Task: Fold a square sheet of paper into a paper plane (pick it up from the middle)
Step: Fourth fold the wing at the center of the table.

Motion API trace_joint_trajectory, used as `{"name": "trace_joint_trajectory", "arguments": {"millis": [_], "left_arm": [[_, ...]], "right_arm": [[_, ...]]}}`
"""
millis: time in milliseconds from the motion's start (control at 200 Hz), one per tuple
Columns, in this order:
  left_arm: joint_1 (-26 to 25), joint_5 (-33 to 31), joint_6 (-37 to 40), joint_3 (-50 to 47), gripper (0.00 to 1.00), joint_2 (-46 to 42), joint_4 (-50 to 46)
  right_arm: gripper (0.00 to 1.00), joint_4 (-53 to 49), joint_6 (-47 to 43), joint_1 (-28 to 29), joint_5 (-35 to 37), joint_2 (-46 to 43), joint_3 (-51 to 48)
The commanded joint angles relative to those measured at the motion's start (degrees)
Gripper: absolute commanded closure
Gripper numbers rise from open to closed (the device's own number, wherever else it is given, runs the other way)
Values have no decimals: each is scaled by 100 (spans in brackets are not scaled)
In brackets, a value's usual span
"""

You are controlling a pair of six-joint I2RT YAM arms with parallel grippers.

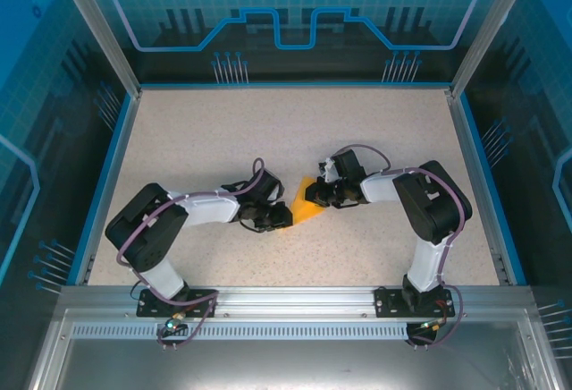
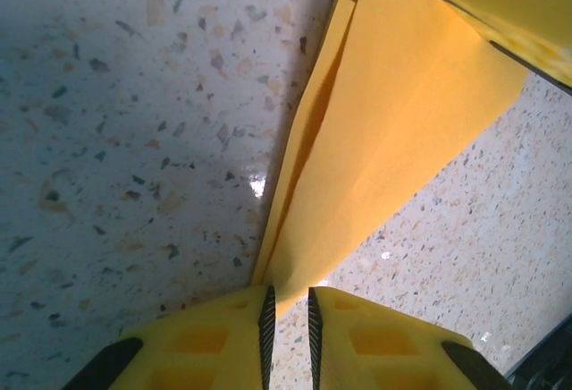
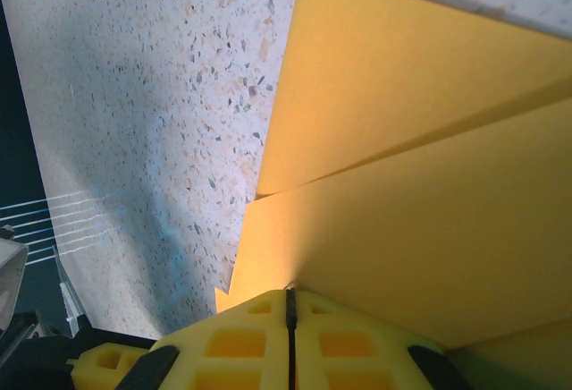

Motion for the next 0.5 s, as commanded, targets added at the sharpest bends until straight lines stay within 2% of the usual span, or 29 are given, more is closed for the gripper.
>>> {"name": "trace_joint_trajectory", "arguments": {"millis": [0, 495], "left_arm": [[30, 330, 24, -89, 79, -288, -180], [31, -50, 59, -121, 80, 277, -389]], "right_arm": [[92, -698, -211, 19, 630, 500, -226], [93, -712, -203, 19, 616, 526, -232]]}}
